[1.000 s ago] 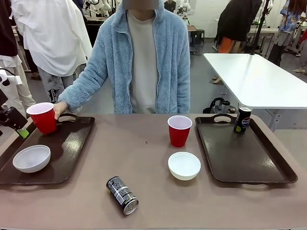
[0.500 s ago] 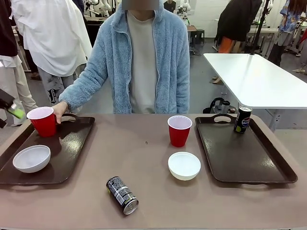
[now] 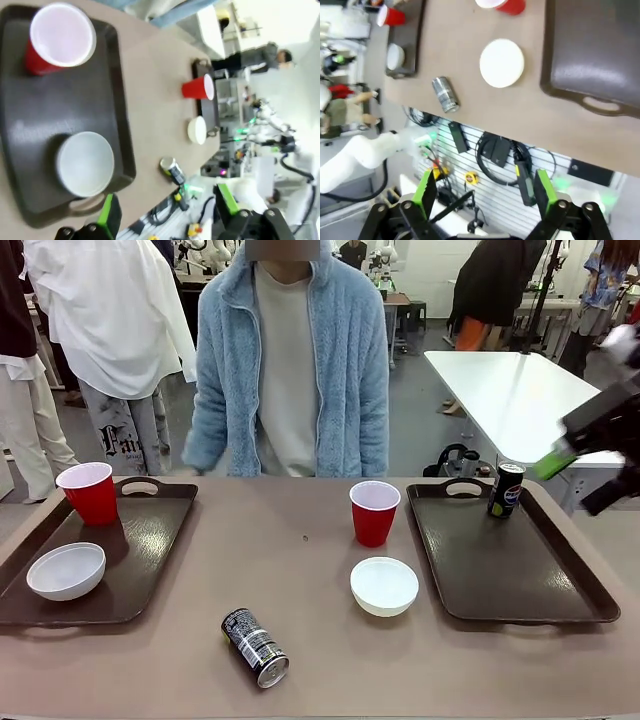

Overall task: Prepare tableware on both trays.
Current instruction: Pick up a Picnic Bowl from the table and place it on a Handle tray.

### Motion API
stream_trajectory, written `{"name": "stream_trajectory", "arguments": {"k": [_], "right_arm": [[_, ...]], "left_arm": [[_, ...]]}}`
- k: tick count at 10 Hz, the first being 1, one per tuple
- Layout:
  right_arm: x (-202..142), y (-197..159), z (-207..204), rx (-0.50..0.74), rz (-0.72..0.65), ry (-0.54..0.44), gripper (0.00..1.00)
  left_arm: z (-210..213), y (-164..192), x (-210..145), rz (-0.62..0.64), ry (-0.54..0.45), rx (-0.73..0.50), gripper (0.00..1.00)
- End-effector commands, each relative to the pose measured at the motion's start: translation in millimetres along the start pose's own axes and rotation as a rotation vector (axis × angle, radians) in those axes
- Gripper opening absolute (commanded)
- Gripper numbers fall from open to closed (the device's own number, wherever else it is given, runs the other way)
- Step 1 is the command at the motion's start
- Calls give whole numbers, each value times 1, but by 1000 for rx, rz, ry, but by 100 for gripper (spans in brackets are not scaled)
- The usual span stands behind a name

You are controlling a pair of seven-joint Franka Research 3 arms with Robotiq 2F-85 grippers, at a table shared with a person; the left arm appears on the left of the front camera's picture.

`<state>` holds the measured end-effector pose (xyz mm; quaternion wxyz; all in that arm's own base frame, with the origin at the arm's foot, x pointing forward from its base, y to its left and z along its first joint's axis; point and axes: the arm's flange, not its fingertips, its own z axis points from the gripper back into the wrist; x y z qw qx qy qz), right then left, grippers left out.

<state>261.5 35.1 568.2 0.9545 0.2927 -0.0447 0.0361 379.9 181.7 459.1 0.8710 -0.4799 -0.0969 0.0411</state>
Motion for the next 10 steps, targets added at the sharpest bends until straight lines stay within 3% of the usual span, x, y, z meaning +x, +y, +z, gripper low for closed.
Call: {"name": "stream_trajectory", "arguments": {"k": [1, 2, 3, 4, 7, 8, 9, 10], "right_arm": [[33, 3, -28, -131, -57, 93, 100], [45, 5, -53, -201, -59, 88, 100], [60, 14, -81, -245, -29, 25, 100], [70, 21, -104, -261, -17, -18, 100], [69, 34, -168, -345, 140, -106, 100], [63, 33, -175, -325, 177, -112, 100], [71, 40, -149, -292, 122, -70, 100], [71, 40, -149, -292, 122, -70, 100]], "left_arm": [[16, 31, 11, 42, -37, 24, 100], [21, 46, 4, 42, -37, 20, 100], [9, 24, 2, 43, -19, 13, 100], [9, 24, 2, 43, -19, 13, 100], [9, 24, 2, 43, -19, 13, 100], [9, 24, 2, 43, -19, 13, 100], [9, 24, 2, 43, -19, 13, 100], [9, 24, 2, 43, -19, 13, 100]]}}
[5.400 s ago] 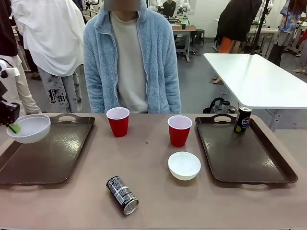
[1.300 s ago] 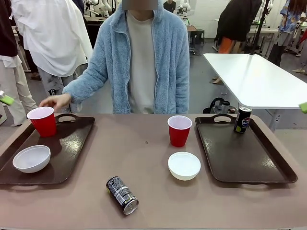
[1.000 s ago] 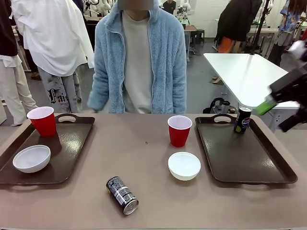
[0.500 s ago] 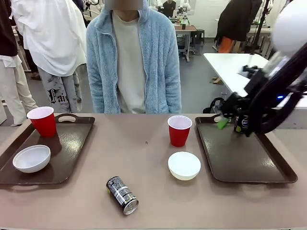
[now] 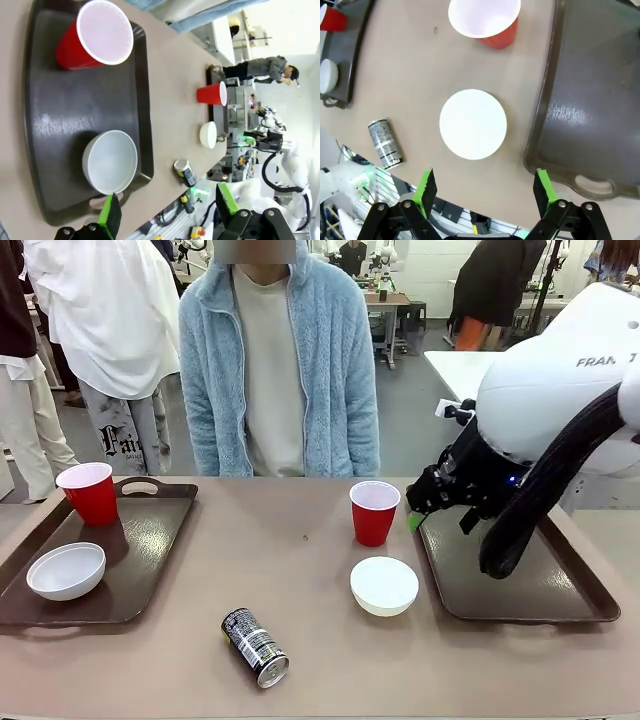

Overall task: Prepare tableware on both trays.
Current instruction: Pick up a Picnic Bowl from the table and place it on a Handle tray.

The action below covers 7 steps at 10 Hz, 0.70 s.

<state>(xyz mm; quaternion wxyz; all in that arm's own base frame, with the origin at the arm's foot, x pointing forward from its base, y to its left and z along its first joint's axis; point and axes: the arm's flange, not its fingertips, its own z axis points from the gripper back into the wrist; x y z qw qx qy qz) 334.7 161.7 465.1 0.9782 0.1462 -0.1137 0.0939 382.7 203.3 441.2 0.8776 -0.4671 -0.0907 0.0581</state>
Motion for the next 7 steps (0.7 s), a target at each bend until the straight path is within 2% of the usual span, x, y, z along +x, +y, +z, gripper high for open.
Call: {"name": "stream_trajectory", "arguments": {"k": [1, 3, 4, 7], "right_arm": [[4, -4, 11, 3, -38, 22, 100], [2, -6, 6, 8, -11, 4, 100], [8, 4, -13, -30, 35, -25, 100], [21, 19, -64, -156, 81, 24, 100]], "left_arm": [[1, -2, -2, 11, -13, -20, 100], [1, -2, -2, 11, -13, -20, 100], [1, -2, -2, 11, -13, -20, 100], [1, -2, -2, 11, -13, -20, 100]]}}
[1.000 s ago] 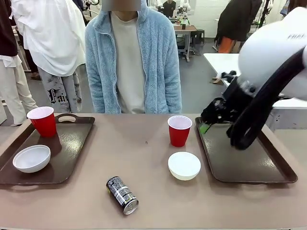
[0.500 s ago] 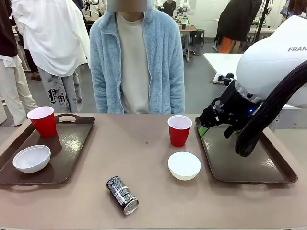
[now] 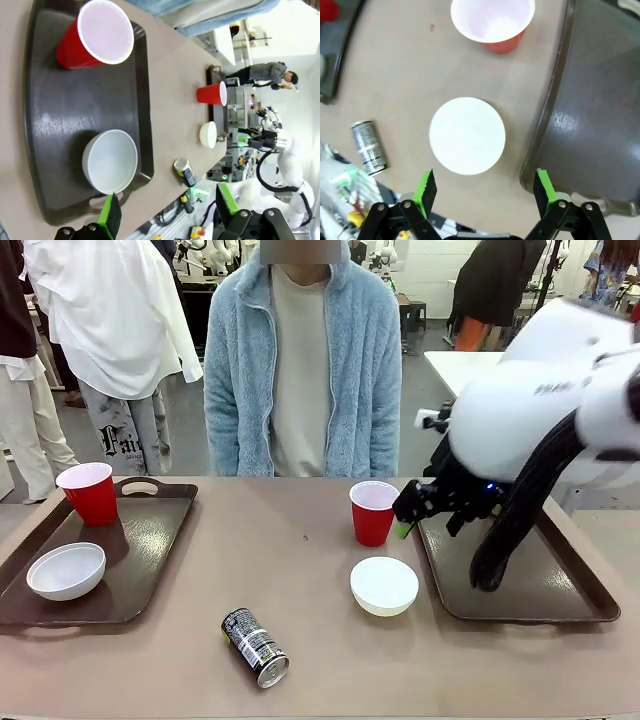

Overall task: Prepare tableware on both trays.
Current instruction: Pick up a Picnic Bowl from the table and place it on a Handle tray.

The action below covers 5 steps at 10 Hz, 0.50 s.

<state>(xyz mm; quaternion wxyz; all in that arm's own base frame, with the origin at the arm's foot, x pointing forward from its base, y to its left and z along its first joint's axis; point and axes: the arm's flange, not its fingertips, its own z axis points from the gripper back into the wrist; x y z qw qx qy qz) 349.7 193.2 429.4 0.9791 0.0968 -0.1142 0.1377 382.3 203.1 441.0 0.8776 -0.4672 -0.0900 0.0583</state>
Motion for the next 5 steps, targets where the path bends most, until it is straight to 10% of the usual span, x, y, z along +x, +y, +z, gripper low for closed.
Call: {"name": "stream_trajectory", "arguments": {"k": [1, 5], "right_arm": [[13, 1, -32, -104, -17, 26, 100], [10, 4, -73, -184, 8, 108, 100]], "left_arm": [[1, -2, -1, 10, -14, -20, 100], [1, -2, -1, 10, -14, -20, 100]]}}
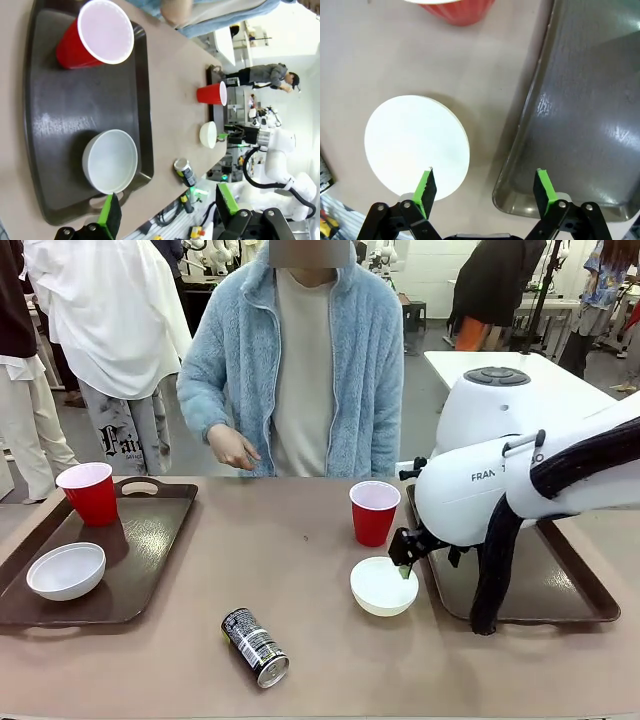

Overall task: Prepare tableware on both trays.
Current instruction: Pick up a Picnic Bowl from the table and place it on a Handle tray.

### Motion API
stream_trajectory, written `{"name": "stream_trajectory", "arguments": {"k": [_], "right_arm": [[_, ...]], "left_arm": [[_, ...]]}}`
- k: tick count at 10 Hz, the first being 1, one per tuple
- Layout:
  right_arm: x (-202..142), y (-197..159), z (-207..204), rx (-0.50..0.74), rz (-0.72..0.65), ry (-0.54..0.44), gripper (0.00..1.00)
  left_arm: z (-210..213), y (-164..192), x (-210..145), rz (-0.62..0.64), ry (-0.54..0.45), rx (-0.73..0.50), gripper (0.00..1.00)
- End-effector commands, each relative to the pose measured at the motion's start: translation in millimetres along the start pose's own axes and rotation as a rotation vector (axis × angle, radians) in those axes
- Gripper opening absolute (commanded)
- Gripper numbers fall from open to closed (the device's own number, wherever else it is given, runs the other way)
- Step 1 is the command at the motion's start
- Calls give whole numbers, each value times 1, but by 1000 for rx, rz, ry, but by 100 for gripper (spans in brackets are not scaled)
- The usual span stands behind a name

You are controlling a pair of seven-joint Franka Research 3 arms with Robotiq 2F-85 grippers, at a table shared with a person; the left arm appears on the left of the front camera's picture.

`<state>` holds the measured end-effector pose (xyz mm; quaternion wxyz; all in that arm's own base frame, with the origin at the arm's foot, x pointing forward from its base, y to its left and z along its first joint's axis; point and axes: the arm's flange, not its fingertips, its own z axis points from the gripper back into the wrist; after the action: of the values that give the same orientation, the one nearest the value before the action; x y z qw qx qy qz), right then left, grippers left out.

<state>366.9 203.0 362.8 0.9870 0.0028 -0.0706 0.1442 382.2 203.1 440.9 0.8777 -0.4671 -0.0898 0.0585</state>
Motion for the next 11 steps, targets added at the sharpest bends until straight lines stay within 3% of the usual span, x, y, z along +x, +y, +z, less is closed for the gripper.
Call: {"name": "stream_trajectory", "arguments": {"k": [1, 4, 5, 8, 11], "right_arm": [[9, 11, -8, 15, -22, -6, 100], [7, 11, -11, 21, -15, -4, 11], [6, 9, -13, 18, -18, 3, 0], [5, 5, -16, 19, -28, 13, 4], [4, -1, -18, 53, -53, 8, 0]], "left_arm": [[1, -2, -1, 10, -14, -20, 100], [1, -2, -1, 10, -14, -20, 100], [1, -2, -1, 10, -14, -20, 100], [1, -2, -1, 10, -14, -20, 100], [1, -2, -1, 10, -14, -20, 100]]}}
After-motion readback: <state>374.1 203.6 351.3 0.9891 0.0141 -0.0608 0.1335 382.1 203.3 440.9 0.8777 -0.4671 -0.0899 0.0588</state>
